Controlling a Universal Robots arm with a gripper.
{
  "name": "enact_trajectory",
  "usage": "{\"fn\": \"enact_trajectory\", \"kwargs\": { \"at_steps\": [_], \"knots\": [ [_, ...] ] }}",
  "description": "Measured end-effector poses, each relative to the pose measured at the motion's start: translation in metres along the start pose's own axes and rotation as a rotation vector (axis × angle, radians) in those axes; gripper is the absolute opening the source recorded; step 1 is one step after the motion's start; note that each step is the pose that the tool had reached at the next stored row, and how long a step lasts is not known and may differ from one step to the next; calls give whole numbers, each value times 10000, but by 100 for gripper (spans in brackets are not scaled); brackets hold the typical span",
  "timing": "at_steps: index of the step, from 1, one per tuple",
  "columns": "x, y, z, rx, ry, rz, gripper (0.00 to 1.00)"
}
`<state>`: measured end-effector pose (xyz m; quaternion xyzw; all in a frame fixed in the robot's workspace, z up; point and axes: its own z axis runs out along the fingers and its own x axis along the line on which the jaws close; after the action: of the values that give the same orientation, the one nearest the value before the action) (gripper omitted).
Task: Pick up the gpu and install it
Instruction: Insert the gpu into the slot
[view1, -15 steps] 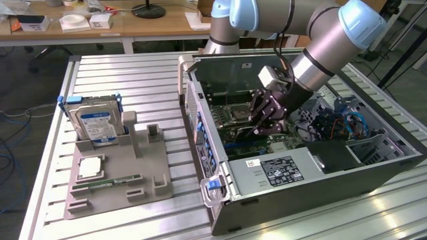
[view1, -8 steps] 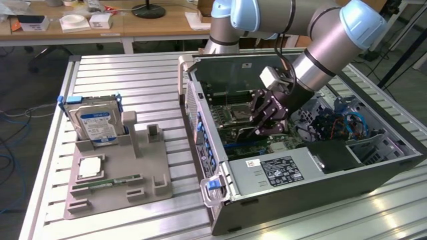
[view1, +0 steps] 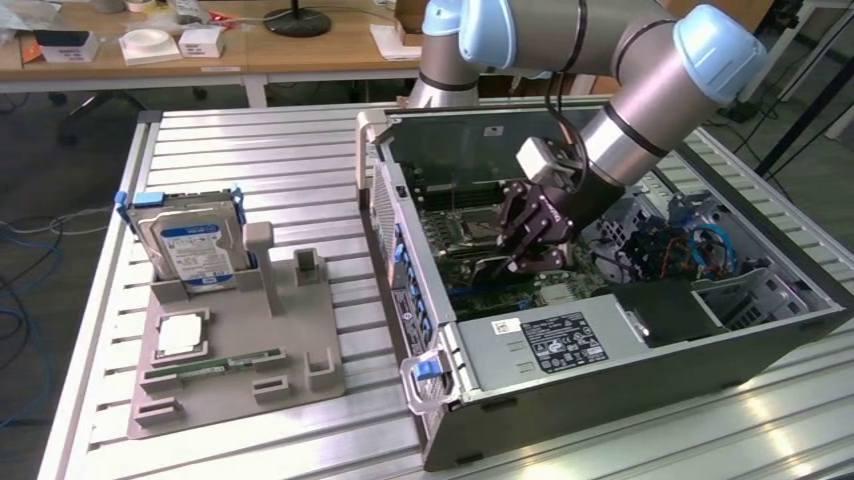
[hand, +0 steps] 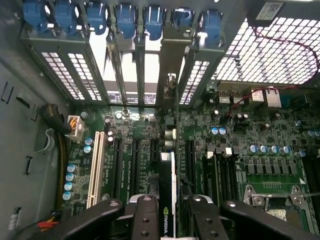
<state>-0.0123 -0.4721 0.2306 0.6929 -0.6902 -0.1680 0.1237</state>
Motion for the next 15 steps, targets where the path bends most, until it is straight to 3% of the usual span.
{"fn": "enact_trajectory", "kwargs": {
  "at_steps": [15],
  "knots": [
    [-5,2,21,-14,-6,1,26]
  ]
}}
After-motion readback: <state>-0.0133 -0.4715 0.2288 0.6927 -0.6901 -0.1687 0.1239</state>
